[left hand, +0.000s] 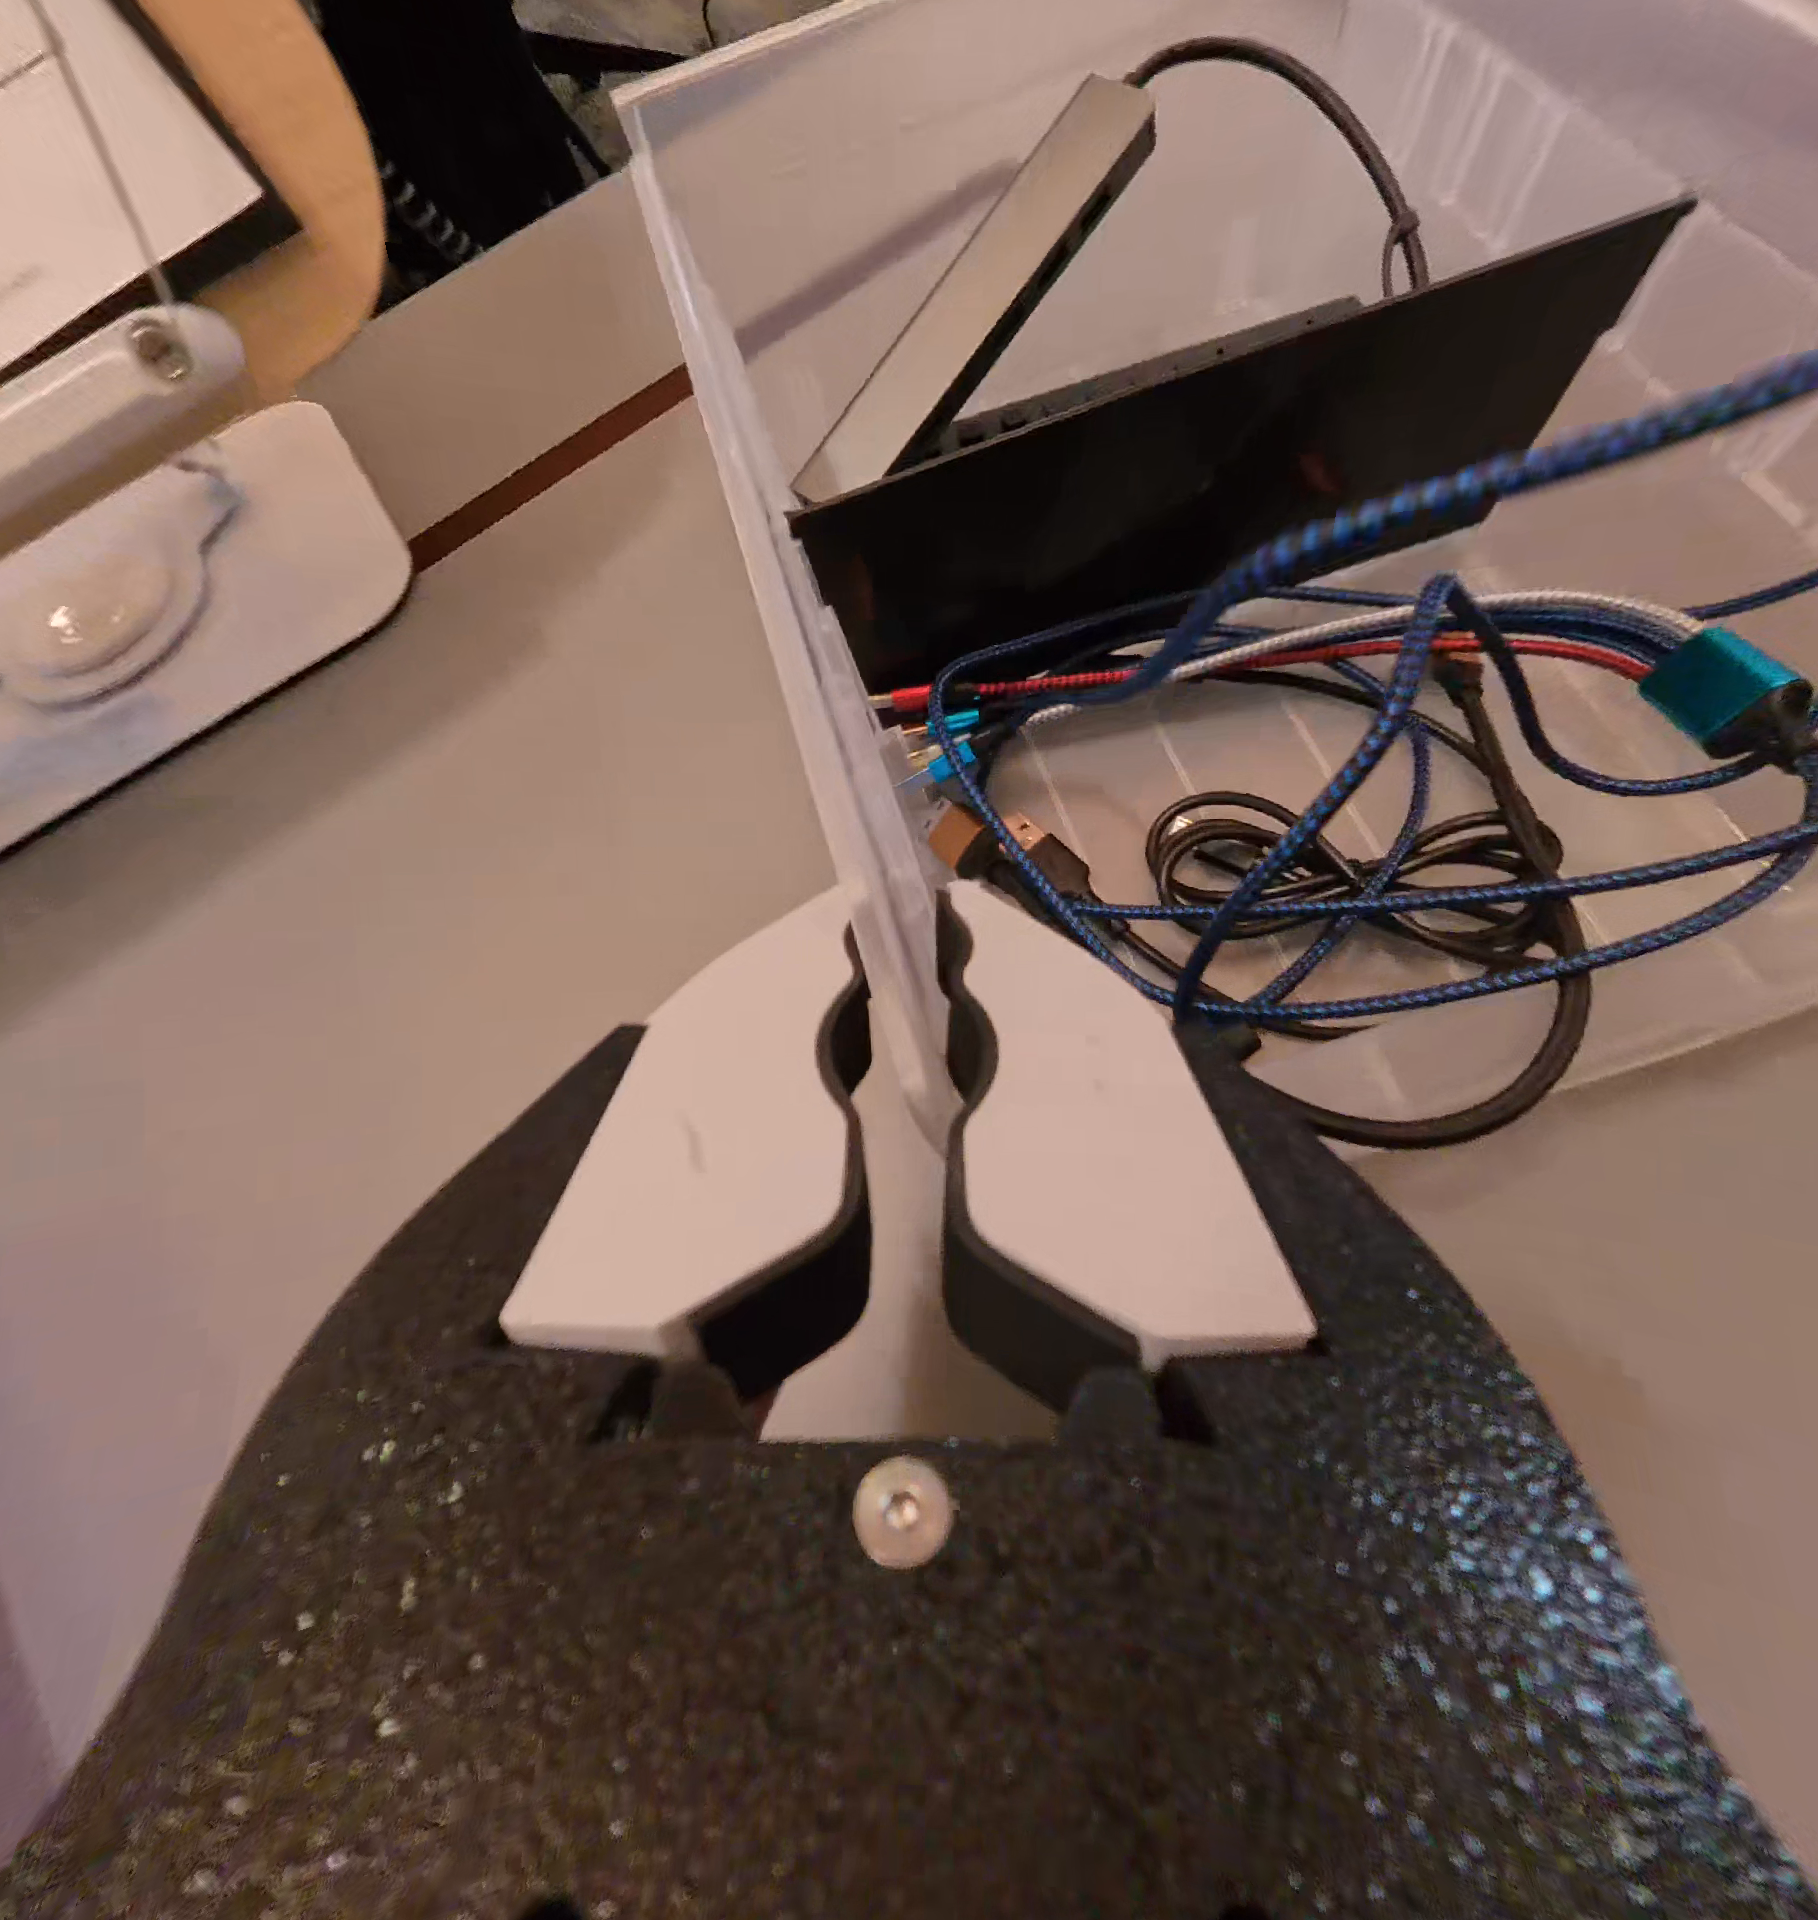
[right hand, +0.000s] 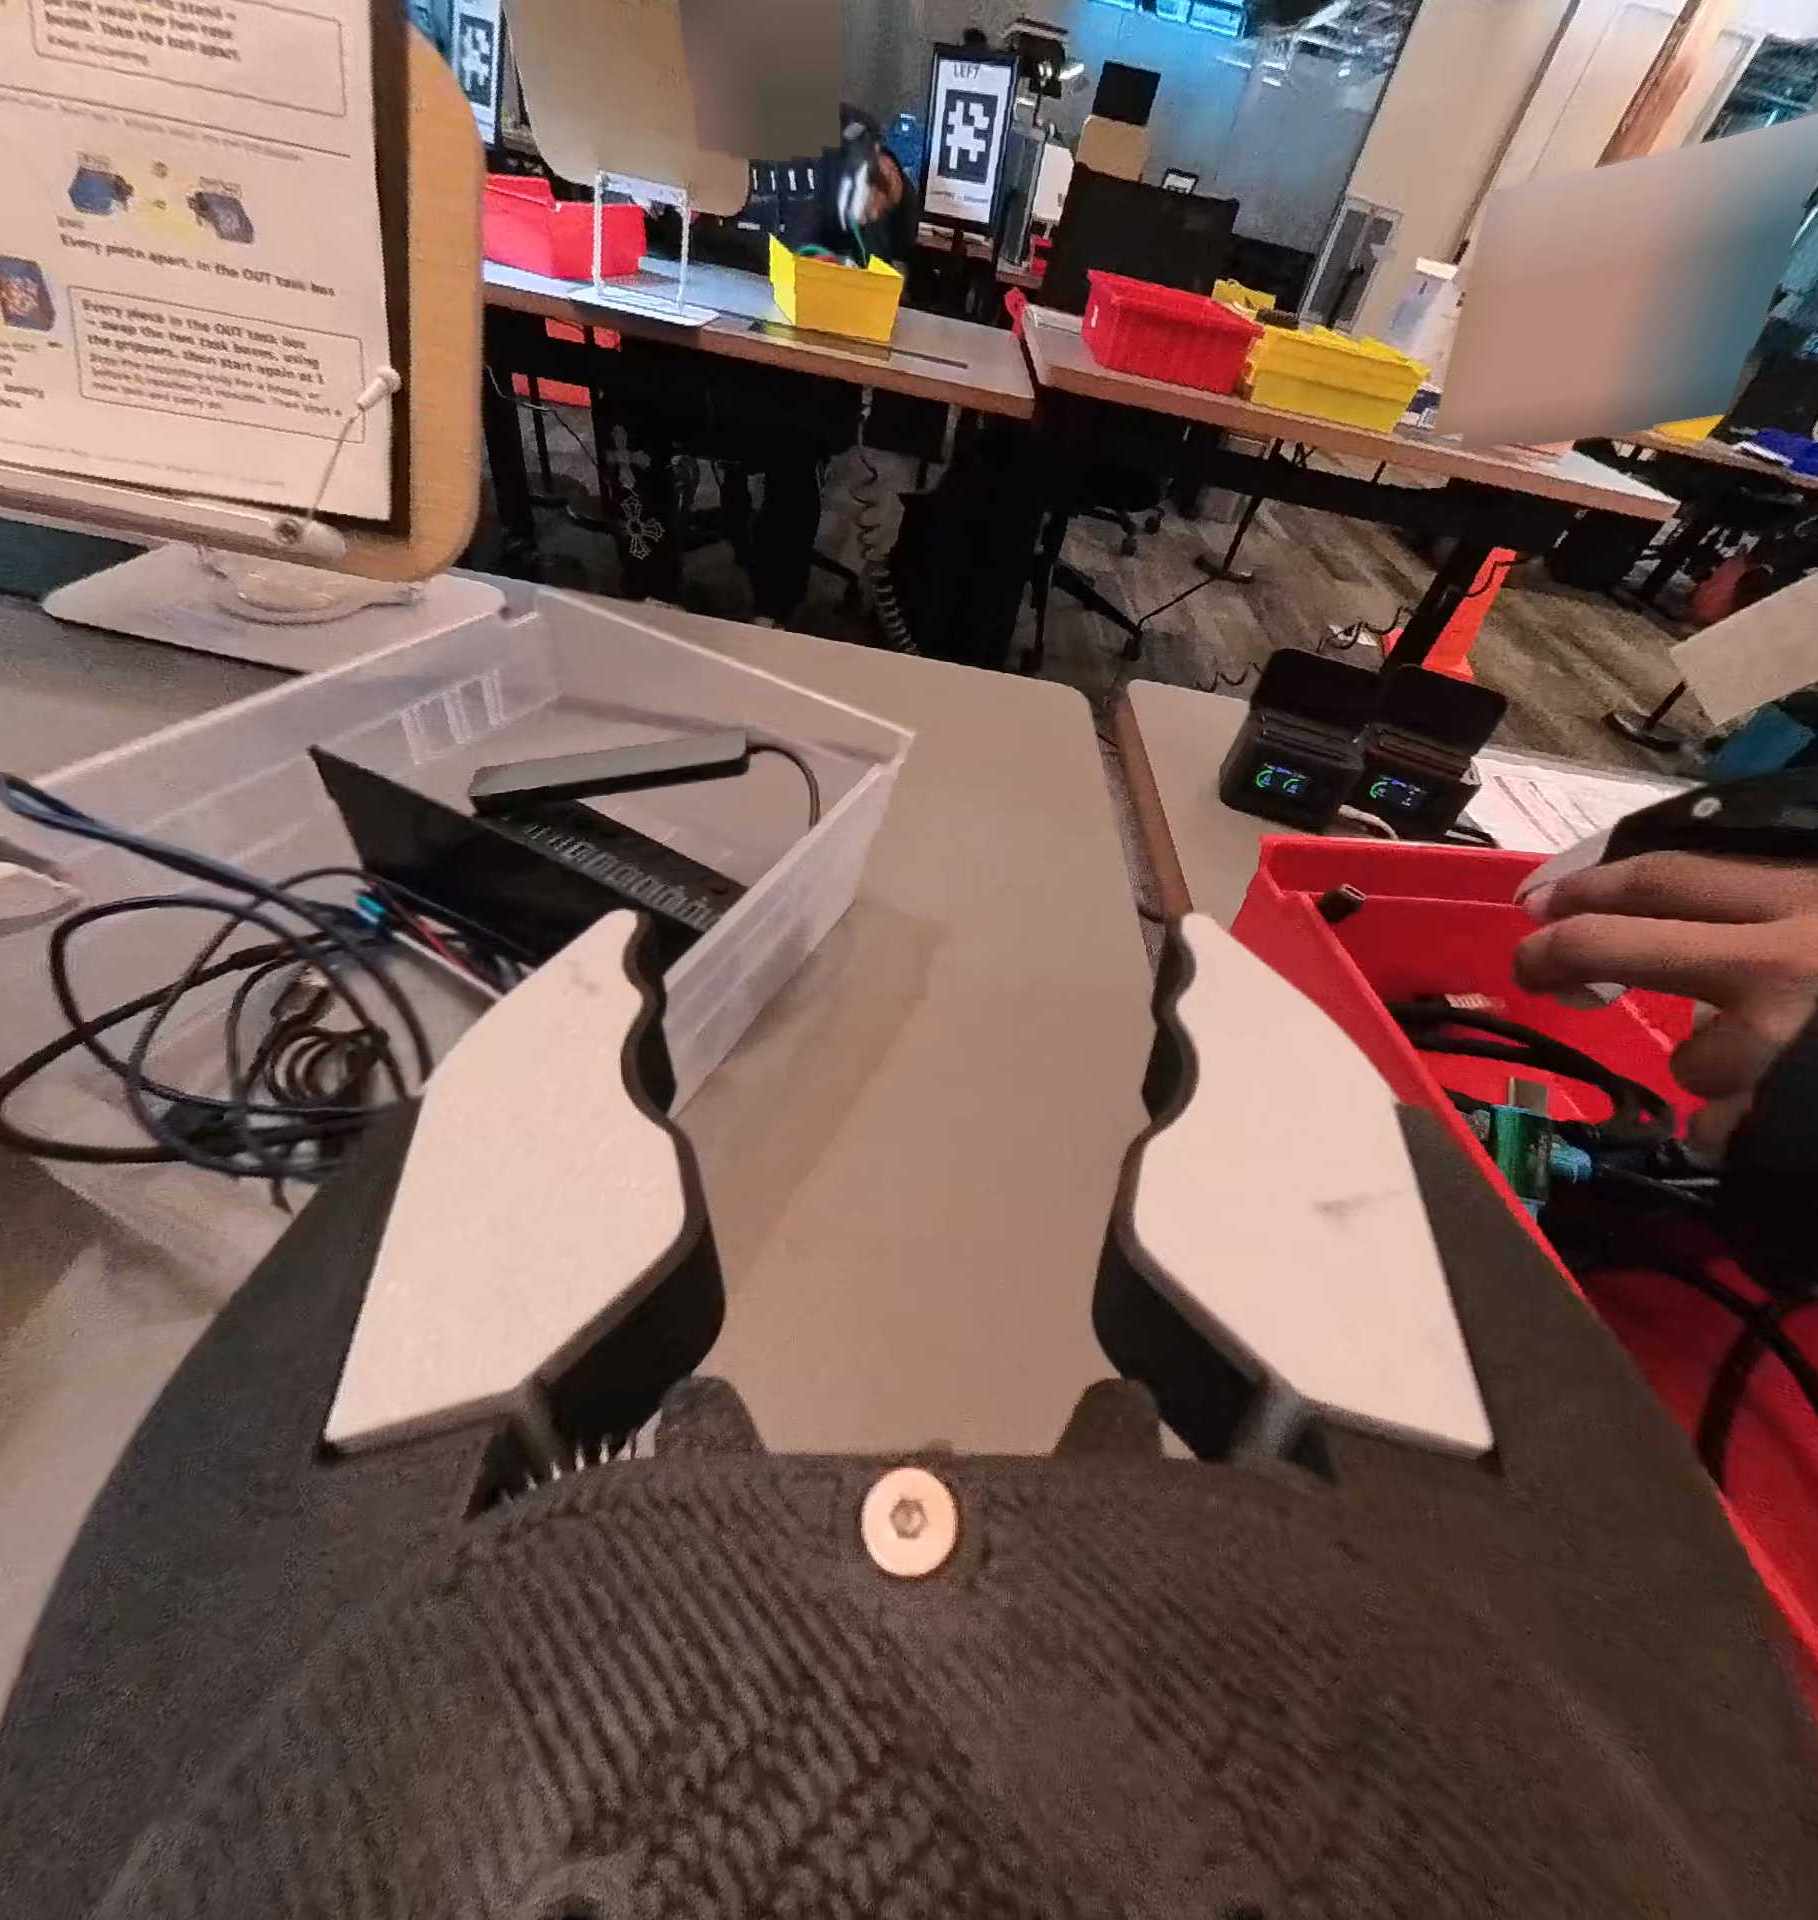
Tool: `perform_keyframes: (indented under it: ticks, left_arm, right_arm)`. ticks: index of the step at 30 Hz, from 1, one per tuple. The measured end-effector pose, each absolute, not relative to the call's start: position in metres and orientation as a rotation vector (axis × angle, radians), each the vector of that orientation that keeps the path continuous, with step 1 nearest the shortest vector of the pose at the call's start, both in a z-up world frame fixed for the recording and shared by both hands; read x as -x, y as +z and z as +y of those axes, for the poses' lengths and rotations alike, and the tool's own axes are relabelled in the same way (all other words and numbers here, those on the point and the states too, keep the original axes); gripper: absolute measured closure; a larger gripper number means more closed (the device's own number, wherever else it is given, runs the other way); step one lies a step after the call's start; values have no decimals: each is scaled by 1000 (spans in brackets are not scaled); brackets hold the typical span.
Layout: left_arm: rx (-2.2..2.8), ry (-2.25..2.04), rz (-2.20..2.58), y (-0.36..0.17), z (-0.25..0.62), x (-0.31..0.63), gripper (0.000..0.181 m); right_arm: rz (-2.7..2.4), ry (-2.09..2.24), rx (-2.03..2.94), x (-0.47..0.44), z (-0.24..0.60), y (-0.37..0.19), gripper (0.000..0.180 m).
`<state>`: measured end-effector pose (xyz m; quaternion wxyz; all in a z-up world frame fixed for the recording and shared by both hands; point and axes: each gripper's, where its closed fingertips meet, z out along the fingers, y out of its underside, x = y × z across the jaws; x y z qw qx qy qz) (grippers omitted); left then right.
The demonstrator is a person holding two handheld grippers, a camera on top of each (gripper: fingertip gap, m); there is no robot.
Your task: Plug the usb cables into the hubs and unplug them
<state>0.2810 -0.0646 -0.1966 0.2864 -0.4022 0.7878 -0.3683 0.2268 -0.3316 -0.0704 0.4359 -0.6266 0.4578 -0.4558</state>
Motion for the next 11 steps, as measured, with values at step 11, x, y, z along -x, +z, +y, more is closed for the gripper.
perform_keyframes:
  ticks: [11]
  left_arm:
    - [891,-882,2298,-200,74,-121,168]
  right_arm:
    - [985,-1084,1625,-224,-270,-64,89]
